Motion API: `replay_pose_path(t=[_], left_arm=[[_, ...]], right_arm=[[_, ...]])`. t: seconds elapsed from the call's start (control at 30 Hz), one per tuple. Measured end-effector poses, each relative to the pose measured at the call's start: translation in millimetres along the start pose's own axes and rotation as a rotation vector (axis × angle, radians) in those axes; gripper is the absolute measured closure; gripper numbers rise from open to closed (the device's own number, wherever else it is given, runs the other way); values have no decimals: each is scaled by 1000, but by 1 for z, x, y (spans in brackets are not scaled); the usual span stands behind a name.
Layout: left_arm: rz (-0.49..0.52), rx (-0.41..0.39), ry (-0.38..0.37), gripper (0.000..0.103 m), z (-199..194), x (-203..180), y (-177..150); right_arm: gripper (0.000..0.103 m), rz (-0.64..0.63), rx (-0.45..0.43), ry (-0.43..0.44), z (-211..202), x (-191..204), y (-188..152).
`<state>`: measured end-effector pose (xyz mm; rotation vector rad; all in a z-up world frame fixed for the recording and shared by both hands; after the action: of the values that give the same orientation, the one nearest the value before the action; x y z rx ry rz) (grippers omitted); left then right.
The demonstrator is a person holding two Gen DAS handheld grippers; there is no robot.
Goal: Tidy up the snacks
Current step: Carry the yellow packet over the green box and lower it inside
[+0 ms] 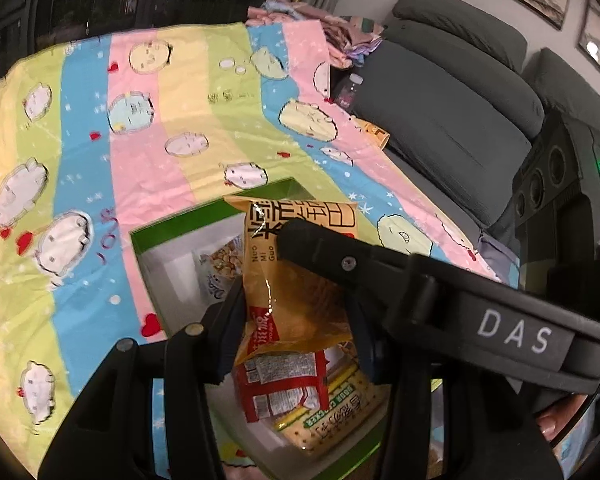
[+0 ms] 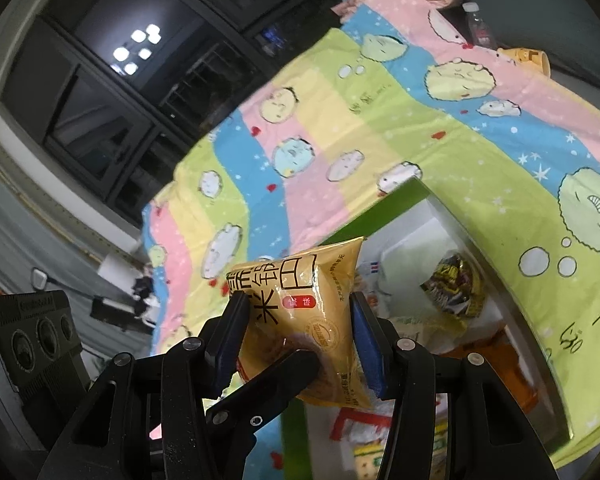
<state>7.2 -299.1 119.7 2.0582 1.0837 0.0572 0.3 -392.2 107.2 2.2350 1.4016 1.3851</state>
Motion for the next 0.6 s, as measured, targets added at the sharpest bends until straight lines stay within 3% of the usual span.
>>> replay_pose_path(t=[0.6], left_arm=[[-72,139,-22,56,63,18,-15]], right_arm=[[50,93,130,-66,47,-52,-9]])
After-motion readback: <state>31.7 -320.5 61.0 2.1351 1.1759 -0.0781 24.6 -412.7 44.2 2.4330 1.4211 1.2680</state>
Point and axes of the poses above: each gripper's, at about its wrist camera, not at the fingertips, and z roughly the way its jaws point, x to its left, y to its top, the point moved 4 cm from there along z, roughly the way its jaws point, and after that the axes turned 1 degree about -y, right-handed, at the moved point
